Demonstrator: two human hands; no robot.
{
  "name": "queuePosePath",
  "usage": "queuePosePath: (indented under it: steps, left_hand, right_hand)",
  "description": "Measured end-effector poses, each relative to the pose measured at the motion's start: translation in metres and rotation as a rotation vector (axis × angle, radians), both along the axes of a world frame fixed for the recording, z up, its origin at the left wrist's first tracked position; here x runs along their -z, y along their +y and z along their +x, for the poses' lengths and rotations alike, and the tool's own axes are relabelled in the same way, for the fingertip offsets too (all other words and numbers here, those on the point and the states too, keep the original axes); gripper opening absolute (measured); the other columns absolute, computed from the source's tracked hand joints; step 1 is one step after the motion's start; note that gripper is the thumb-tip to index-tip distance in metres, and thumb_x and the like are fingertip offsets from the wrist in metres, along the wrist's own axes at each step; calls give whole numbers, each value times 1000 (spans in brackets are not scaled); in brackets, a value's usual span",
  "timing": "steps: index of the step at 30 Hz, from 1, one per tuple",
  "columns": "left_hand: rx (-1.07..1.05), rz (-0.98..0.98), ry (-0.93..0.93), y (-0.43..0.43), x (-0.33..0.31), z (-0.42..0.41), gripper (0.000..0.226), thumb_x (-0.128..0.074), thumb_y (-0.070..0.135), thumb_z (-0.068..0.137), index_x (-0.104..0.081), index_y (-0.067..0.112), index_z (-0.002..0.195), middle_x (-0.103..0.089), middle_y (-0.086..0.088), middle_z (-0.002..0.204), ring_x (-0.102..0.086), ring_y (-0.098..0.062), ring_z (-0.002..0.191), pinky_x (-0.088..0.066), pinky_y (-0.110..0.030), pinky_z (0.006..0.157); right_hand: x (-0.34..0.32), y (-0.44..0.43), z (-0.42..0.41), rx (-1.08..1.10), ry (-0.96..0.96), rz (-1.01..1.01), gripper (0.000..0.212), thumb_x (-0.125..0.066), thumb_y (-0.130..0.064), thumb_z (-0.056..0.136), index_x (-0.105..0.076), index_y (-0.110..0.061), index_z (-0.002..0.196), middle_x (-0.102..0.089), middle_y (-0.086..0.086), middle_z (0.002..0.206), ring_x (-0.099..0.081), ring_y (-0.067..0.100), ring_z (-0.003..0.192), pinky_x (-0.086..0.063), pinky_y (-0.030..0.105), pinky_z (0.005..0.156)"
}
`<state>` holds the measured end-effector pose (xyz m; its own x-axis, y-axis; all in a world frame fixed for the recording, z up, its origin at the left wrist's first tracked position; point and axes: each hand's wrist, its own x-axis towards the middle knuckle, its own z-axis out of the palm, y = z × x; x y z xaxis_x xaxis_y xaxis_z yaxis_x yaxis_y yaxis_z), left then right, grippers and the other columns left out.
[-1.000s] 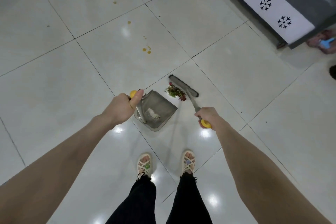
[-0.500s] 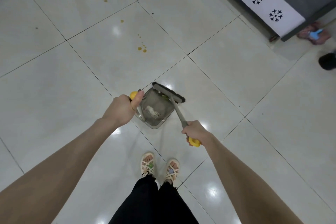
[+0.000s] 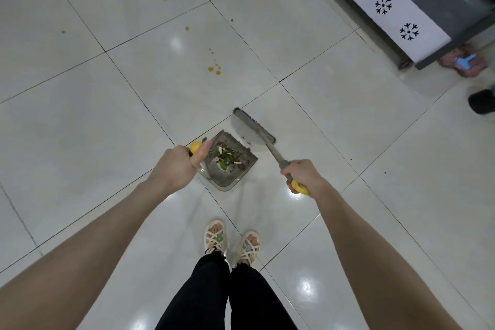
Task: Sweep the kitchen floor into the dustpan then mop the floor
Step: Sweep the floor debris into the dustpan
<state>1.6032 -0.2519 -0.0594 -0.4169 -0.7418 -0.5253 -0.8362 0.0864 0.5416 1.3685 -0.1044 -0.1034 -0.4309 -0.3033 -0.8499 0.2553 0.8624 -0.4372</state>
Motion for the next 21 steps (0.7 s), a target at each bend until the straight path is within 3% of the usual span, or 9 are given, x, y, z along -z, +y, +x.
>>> queuePosePath:
  steps: [3, 10, 14, 21]
  left_hand:
    - [-32, 13, -9, 3, 5, 12, 74, -33, 68, 91, -41, 4, 55, -38, -6, 51, -40, -24, 52, -36, -34, 56]
    - [-29, -36, 0, 7, 1, 9, 67, -34, 61, 94, -30, 9, 51, -37, -6, 50, -38, -24, 50, -29, -32, 49]
    - [-48, -9, 2, 13, -1, 18, 67, -35, 62, 94, -30, 9, 52, -38, -7, 51, -38, -25, 51, -30, -33, 50]
    - [-74, 5, -20, 28, -2, 36, 65, -36, 60, 94, -27, 10, 54, -35, -5, 51, -35, -22, 51, -29, -33, 50]
  right_hand:
    - [19, -10, 11, 24, -45, 37, 4, -56, 2, 87, -54, 1, 84, -46, 10, 62, -44, 20, 42, -39, 19, 37]
    - [-4, 12, 45, 21, -223, 79, 21, -55, -1, 89, -57, 4, 109, -48, 11, 72, -47, 16, 49, -38, 15, 36]
    - [-28, 23, 35, 68, -160, 34, 20, -56, 1, 87, -60, 4, 107, -46, 13, 80, -47, 19, 54, -37, 15, 36]
    - [-17, 11, 31, 66, -71, 9, 2, -57, 4, 85, -57, 2, 86, -45, 9, 71, -43, 22, 53, -38, 16, 38]
